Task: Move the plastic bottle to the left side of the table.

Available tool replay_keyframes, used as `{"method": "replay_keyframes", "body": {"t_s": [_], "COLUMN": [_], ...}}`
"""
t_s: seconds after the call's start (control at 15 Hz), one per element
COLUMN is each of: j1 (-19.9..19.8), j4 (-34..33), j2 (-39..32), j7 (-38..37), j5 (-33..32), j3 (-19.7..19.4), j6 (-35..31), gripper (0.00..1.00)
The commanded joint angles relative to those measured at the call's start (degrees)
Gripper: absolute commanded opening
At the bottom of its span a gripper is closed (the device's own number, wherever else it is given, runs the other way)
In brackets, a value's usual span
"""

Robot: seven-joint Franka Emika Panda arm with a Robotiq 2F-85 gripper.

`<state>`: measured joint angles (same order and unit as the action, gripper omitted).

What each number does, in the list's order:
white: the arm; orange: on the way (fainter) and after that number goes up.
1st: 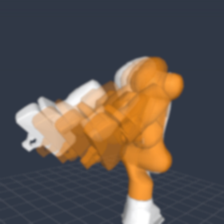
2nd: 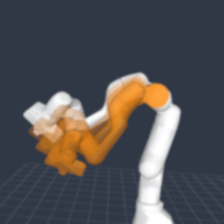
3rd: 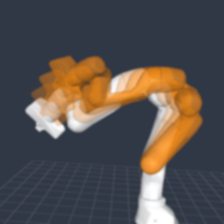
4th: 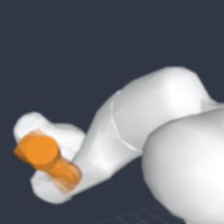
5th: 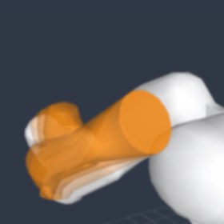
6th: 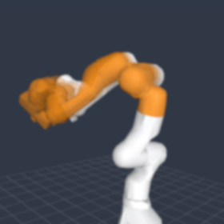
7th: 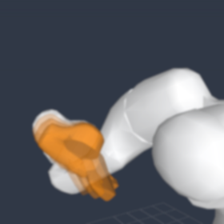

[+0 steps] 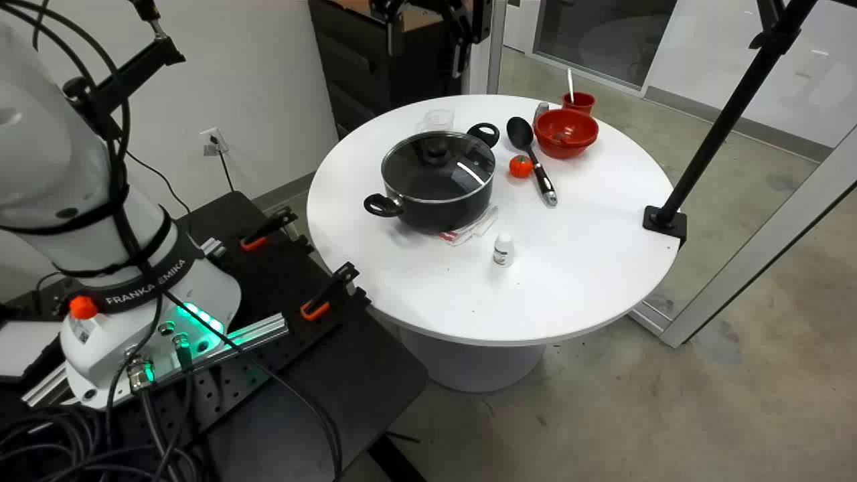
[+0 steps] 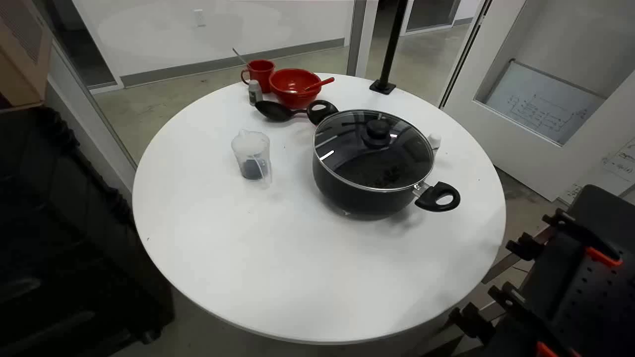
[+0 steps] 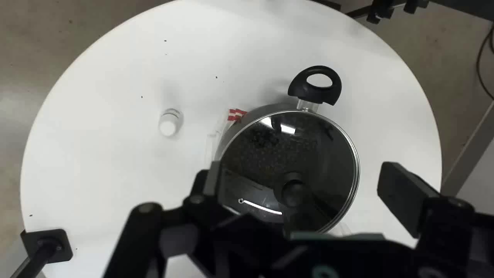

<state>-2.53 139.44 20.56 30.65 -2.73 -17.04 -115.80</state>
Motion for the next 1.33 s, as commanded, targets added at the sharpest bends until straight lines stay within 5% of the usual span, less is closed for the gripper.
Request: {"method": "replay_keyframes", "body": {"t_s": [0.0,1.13,1.27], "j1": [-1.1,-1.1,-1.8], "j4": [-0.1,-0.1,2.0], "j2": [-0.1,-0.1,0.1], "j7": [0.3,0.3,1.9], "j5": [0.4,0.4,-2.4], "j3": [1.1,1.1,1.2], "j6": [0.1,0.1,-9.1], "gripper": [1.0,1.0,1.0]}}
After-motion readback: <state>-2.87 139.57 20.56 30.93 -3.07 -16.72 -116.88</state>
